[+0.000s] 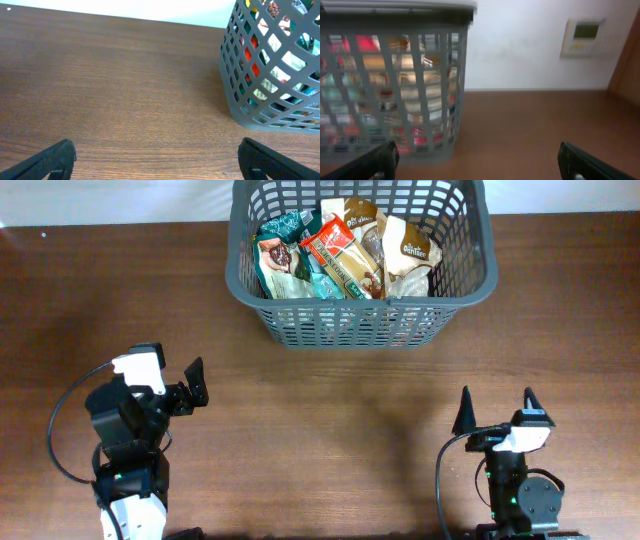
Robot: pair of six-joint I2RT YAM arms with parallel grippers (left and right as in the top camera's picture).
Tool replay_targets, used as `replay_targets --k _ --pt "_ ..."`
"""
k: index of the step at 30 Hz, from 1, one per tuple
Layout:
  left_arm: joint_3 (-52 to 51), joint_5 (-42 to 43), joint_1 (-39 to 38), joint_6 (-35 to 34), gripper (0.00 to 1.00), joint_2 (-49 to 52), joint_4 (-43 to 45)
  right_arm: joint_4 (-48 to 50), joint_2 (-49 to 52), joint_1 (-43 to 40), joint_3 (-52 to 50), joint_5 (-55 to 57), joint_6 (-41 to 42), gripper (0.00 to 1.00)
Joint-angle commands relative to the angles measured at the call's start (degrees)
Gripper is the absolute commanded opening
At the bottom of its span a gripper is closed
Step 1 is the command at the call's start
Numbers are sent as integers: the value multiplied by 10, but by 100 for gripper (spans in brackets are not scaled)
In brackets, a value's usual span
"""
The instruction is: Pack container
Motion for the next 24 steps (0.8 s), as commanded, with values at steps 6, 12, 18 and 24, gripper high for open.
replay_targets --k 6,12,18,24 --pt "-3 2 -2 -3 99 0 1 -57 -7 6 -3 -10 0 99" --pt "-3 2 -2 -3 99 0 1 -56 -7 6 -3 -10 0 99" --pt "-3 2 -2 -3 99 0 1 -56 -7 6 -3 -10 0 99" --pt "-3 2 -2 -3 99 0 1 -56 -7 6 -3 -10 0 99"
